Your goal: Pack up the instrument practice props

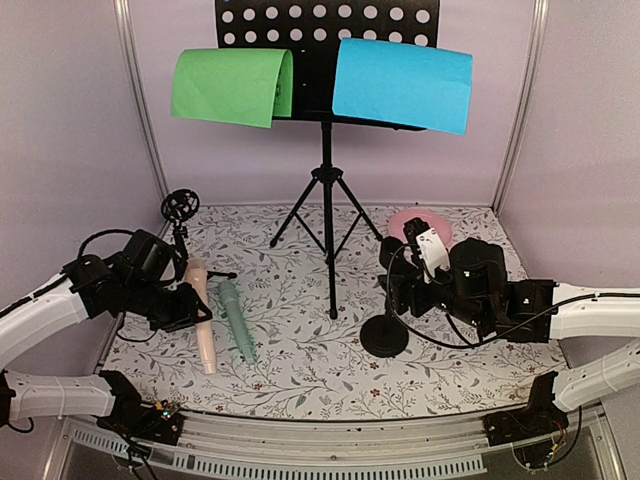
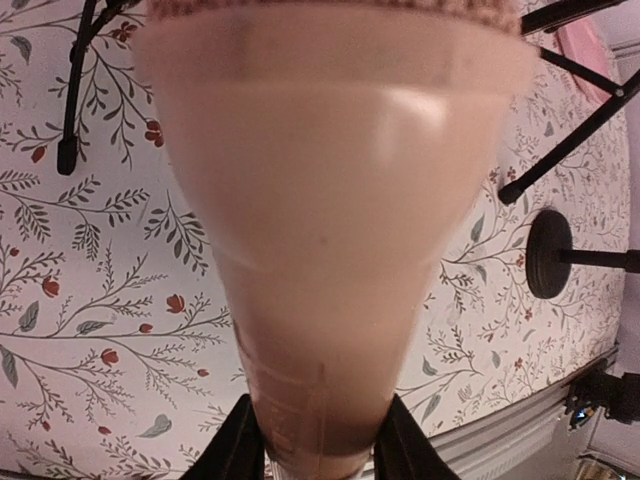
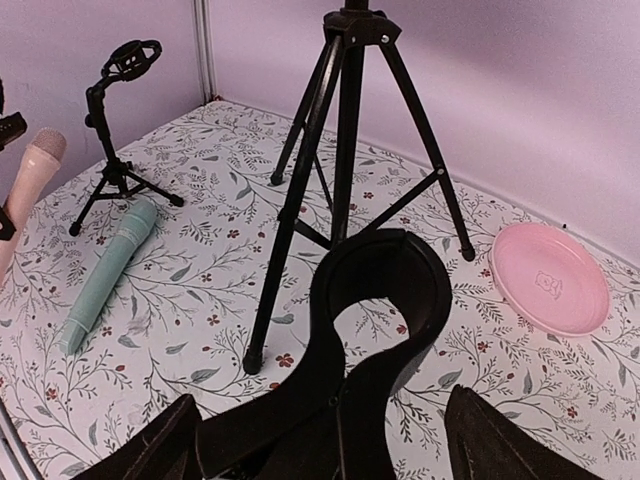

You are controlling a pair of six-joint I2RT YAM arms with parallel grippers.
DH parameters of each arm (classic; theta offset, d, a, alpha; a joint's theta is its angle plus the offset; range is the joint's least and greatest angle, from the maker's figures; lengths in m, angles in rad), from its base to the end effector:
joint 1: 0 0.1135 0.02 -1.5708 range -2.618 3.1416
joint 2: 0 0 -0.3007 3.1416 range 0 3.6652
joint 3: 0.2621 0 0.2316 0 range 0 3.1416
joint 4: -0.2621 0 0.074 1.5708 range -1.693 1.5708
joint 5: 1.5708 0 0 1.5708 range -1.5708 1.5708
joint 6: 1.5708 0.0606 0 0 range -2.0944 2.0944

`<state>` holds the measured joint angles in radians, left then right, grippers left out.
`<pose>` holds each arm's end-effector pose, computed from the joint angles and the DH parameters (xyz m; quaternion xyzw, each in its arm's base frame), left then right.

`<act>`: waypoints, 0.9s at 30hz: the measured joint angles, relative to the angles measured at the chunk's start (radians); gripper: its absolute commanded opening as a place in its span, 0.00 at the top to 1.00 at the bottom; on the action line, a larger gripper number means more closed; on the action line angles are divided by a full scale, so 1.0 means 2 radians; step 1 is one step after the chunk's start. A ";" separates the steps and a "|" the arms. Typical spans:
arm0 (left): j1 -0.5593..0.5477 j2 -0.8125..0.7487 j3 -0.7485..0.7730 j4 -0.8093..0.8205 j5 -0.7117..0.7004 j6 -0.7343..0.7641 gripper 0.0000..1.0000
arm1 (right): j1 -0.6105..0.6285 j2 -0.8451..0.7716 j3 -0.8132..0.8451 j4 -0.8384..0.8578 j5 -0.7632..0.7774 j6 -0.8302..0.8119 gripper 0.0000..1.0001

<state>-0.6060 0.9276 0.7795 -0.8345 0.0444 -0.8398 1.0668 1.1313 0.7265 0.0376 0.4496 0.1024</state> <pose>0.1172 -0.0845 0.2685 -0.1052 0.9510 -0.2077 0.2033 0.1396 0.1986 0.3065 -0.2608 0.7705 0.1513 0.5616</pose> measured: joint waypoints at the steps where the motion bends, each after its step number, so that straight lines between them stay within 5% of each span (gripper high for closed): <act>1: 0.005 0.000 -0.010 0.006 0.007 -0.002 1.00 | 0.000 -0.001 0.001 -0.006 0.006 0.003 0.10; 27: 0.076 0.174 -0.063 0.117 0.041 0.023 0.98 | 0.000 -0.035 0.100 -0.077 0.017 0.029 0.02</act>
<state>-0.4549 1.2747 0.6540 -0.5995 0.1268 -0.7933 1.0668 1.0611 0.9272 -0.1169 0.4828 0.1608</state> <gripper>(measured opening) 0.343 0.959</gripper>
